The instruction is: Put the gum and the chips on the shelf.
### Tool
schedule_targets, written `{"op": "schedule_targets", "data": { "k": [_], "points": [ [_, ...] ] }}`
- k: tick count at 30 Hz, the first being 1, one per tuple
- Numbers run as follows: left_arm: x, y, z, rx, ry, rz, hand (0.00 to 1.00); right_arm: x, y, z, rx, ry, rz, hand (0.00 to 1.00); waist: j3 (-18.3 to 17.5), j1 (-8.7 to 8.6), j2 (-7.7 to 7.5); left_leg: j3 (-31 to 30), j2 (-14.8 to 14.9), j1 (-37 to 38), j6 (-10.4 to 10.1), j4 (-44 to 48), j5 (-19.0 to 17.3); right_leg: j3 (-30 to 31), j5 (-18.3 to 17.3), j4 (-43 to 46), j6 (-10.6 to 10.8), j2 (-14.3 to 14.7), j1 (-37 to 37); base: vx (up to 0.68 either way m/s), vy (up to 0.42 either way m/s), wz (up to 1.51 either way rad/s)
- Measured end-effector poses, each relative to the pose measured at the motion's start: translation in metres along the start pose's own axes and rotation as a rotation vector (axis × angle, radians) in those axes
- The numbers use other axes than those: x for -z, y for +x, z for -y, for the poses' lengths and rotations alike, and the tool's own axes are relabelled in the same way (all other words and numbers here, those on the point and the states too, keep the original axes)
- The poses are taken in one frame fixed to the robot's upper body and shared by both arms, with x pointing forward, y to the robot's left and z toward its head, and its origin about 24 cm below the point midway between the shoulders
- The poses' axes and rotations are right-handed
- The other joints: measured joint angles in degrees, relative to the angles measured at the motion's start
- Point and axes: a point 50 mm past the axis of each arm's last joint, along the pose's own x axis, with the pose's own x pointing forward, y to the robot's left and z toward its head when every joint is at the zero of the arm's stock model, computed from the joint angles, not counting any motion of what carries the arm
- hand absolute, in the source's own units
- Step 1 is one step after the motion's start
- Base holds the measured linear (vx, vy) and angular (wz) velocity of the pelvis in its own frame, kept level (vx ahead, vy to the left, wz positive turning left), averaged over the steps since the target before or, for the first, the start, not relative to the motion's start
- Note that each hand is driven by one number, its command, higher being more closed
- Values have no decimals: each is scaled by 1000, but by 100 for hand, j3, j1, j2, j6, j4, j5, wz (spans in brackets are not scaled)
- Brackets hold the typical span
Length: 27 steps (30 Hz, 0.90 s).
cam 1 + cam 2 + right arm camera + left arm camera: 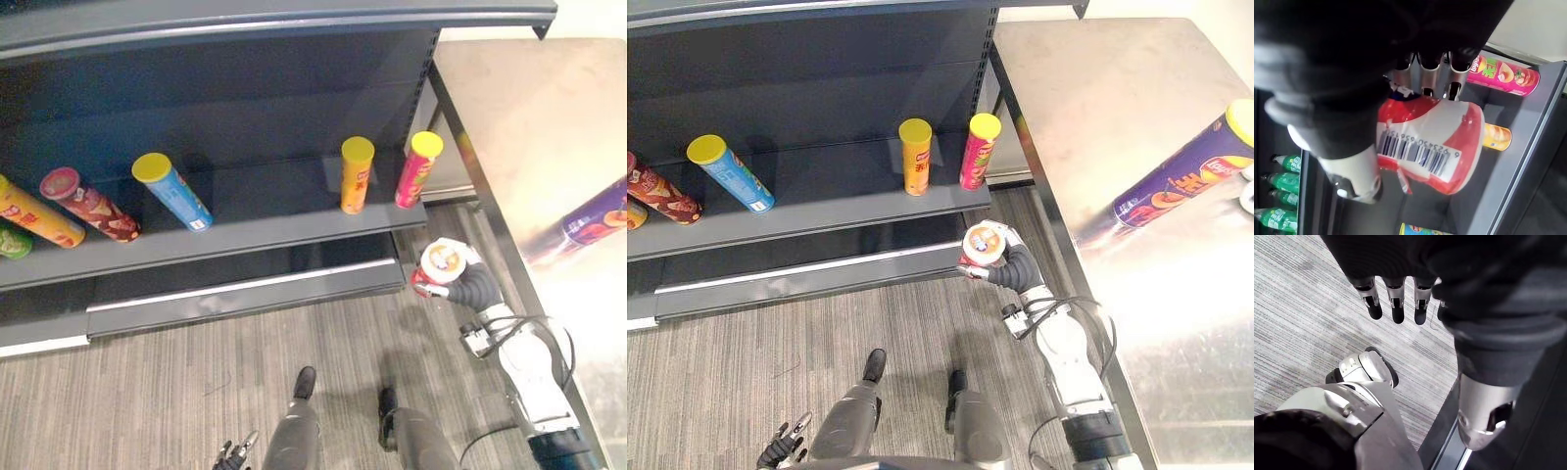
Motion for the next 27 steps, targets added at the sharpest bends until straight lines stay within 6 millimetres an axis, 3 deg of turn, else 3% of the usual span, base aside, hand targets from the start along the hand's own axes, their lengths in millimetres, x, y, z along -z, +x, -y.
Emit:
{"op": "schedule_targets", "data": {
  "k": [2,3,4,5,6,7,8,9,10,11,12,14,18,22,27],
  "points": [
    [-2,0,2,10,8,12,0,1,-2,-1,1,8,-5,100,-15,16,50,-84,-103,-35,50,64,38,-208,-60,60,-29,-36,48,40,-16,37],
    [-2,0,3,11,9,15,0,1,-2,0,2,8,-5,100,-20,6,65,-38,-133,-82,210,110,5,-264,-103,112,-33,-72,48,-6,-45,56],
    [-4,1,5,16,7,22,0,2,-5,1,17,10,-13,100,-8,-11,120,592,-108,-253,1444,268,-326,-404,-190,194,-73,-170,68,-21,-31,65],
    [-5,2,6,19,9,25,0,3,-7,1,22,9,-22,100,9,-40,163,994,5,-239,1834,232,-478,-433,-184,71,-77,-190,167,-9,-77,99],
    [-5,3,7,18,12,21,0,5,-11,2,35,5,-37,100,-37,-142,153,1551,146,-94,1904,60,-686,-555,-112,-278,-90,-242,379,1,-22,116],
    [-6,6,11,28,15,16,0,6,-14,7,59,-9,-46,100,-45,-224,228,1994,299,-216,1544,401,-630,-846,-24,-343,-43,-389,486,15,3,122],
    [-3,7,14,38,17,3,0,9,-18,15,97,-21,-64,100,-63,-198,362,2389,445,-259,1242,1004,-280,-998,-115,-137,-47,-480,474,13,45,96],
    [1,5,14,45,32,-7,0,11,-22,19,123,-28,-78,100,-112,-218,452,2515,440,-165,1046,1007,10,-1056,-278,46,9,-492,459,18,-3,79],
    [0,5,16,54,50,-4,0,12,-25,23,144,-31,-88,100,-116,-283,460,2405,313,-75,881,758,110,-1135,-373,181,24,-604,435,-7,-12,73],
    [1,5,17,61,52,0,0,13,-26,25,151,-34,-93,100,-127,-282,478,2265,225,85,588,286,307,-1166,-391,206,38,-640,421,-15,-3,57],
    [2,5,17,62,52,-3,0,14,-25,25,148,-32,-93,100,-142,-244,500,2221,222,195,423,-58,419,-1182,-389,199,39,-630,379,-24,41,27],
    [4,4,19,71,67,-9,0,19,-24,22,148,-15,-106,100,-163,-174,531,2106,292,272,275,-497,521,-1248,-383,212,45,-597,274,-45,33,14],
    [13,2,23,79,67,-33,0,27,-25,15,137,-4,-142,100,-178,22,549,2113,268,285,222,-516,558,-1199,-266,119,127,-603,290,-47,53,-1],
    [19,-1,16,63,68,-55,0,34,-30,15,159,8,-175,100,-219,7,554,2150,248,477,193,-716,610,-1106,-102,-125,213,-570,406,-55,70,-14],
    [25,-3,9,59,94,-81,0,40,-40,11,153,19,-215,100,-544,7,476,2358,239,720,182,-1098,687,-888,201,-625,316,-471,563,3,46,-25]
  ]
}}
